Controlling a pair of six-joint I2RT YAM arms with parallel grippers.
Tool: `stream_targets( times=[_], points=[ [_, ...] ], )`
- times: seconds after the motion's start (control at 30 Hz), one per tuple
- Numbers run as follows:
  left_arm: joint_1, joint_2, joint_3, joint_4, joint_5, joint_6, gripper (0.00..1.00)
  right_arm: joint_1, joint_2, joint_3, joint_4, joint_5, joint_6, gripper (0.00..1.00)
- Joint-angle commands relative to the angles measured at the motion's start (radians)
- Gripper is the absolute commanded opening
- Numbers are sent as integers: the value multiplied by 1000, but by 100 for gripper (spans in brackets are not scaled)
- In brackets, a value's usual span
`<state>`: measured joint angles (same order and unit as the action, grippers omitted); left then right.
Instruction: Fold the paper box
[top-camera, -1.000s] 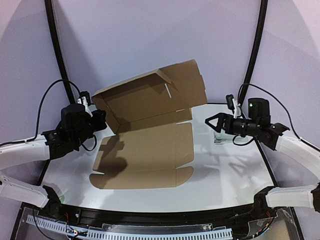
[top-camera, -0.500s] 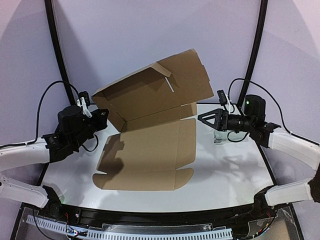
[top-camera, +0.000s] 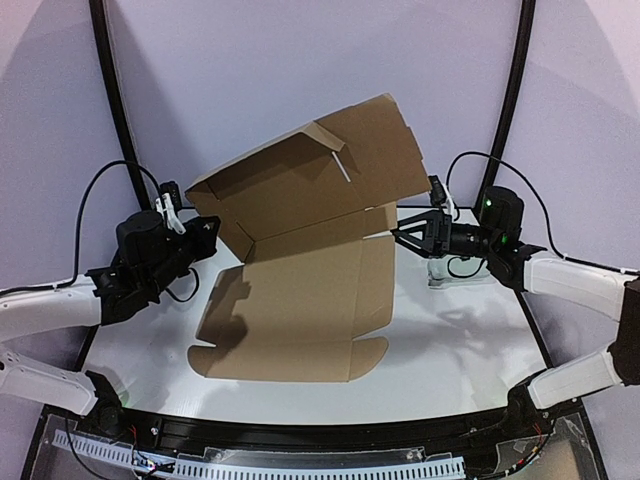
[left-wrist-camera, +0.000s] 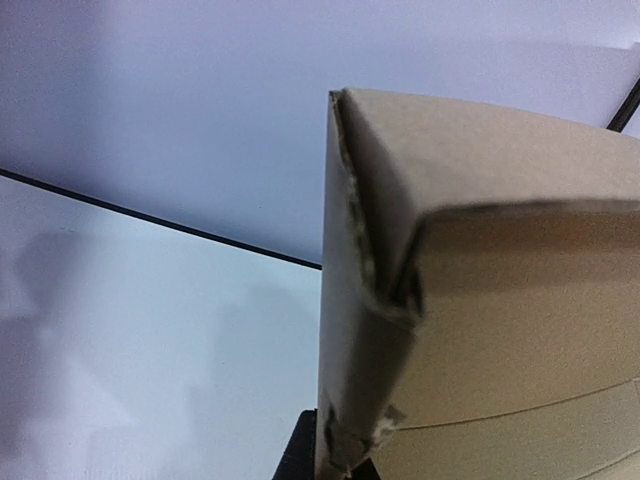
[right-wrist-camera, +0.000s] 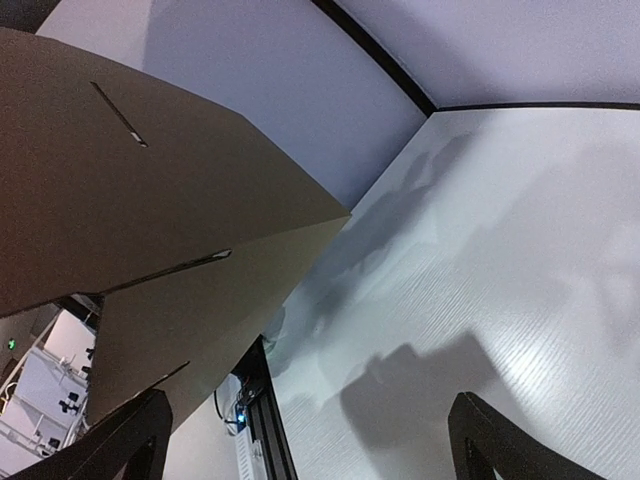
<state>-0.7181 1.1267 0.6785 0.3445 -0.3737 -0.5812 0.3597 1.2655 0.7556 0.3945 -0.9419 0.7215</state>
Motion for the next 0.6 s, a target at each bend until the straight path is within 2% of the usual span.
stream_targets(
  times=[0.0, 0.57],
  points=[
    [2, 6, 3, 29, -4, 8, 1, -4, 6, 32, 91, -48, 29, 98],
    [2, 80, 58, 2, 67, 35, 1, 34, 117, 98, 185, -80, 71, 98]
  ],
)
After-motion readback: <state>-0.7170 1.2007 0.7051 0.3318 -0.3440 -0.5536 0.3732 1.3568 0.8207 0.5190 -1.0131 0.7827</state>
